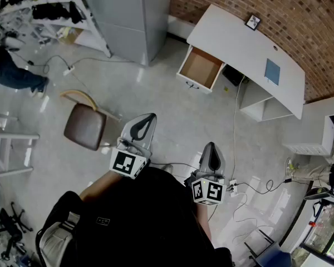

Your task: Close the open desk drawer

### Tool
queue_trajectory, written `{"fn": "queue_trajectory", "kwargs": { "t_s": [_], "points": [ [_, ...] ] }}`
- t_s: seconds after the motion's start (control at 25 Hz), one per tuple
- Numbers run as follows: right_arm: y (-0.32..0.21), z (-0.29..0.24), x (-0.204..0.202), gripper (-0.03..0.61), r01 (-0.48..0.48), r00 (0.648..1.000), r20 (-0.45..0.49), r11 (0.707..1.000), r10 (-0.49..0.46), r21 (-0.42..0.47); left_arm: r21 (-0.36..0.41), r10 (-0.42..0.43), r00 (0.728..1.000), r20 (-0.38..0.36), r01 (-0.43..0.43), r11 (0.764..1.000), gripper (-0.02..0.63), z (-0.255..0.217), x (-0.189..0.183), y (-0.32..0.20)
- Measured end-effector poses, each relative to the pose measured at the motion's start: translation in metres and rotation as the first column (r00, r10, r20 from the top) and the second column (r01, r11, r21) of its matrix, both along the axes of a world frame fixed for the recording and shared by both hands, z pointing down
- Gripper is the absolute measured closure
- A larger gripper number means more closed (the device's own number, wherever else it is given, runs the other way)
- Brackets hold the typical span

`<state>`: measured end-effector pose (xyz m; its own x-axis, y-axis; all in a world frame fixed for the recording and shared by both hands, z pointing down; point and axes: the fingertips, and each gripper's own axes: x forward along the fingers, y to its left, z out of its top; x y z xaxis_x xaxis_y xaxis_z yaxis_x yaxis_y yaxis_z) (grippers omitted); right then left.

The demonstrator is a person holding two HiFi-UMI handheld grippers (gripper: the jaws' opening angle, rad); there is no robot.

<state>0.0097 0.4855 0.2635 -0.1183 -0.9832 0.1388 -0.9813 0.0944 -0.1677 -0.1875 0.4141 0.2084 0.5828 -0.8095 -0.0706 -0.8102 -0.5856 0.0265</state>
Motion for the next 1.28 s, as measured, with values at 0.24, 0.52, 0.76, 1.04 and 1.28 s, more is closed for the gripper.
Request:
{"fn": "queue_trajectory", "kwargs": {
  "t_s": [0.24,0.52,0.76,1.04,1.28],
  "points": [
    [-0.002,-0.002,-0.005,0.578,0.004,1.0,0.0,1.0,-0.004,0.002,-0.001,-0.001,1.0,-0.004,0.001,1.0,0.595,-0.001,-0.003,-0.003],
    [-0.002,-0.003,-0.007,0.577,0.009,1.0,0.02,1.0,-0.009,0.012,-0.041,-0.001,1.0,0.028,0.002,0.999,0.595,0.006,-0.007,-0.003],
    [-0.001,-0.007,-0.01,0.577,0.004,0.999,0.042,0.999,-0.006,0.036,-0.055,-0.001,1.0,0.021,0.002,0.998,0.595,0.009,-0.011,-0.003],
    [-0.008,-0.008,-0.014,0.575,-0.006,0.999,0.042,0.999,0.004,0.039,-0.06,0.005,1.0,0.016,-0.004,0.998,0.595,0.009,-0.017,-0.013],
    [-0.018,-0.006,-0.02,0.553,-0.012,0.999,0.034,0.999,0.01,0.036,-0.052,0.011,0.999,-0.035,-0.013,0.999,0.594,0.005,-0.026,-0.022]
  ]
}}
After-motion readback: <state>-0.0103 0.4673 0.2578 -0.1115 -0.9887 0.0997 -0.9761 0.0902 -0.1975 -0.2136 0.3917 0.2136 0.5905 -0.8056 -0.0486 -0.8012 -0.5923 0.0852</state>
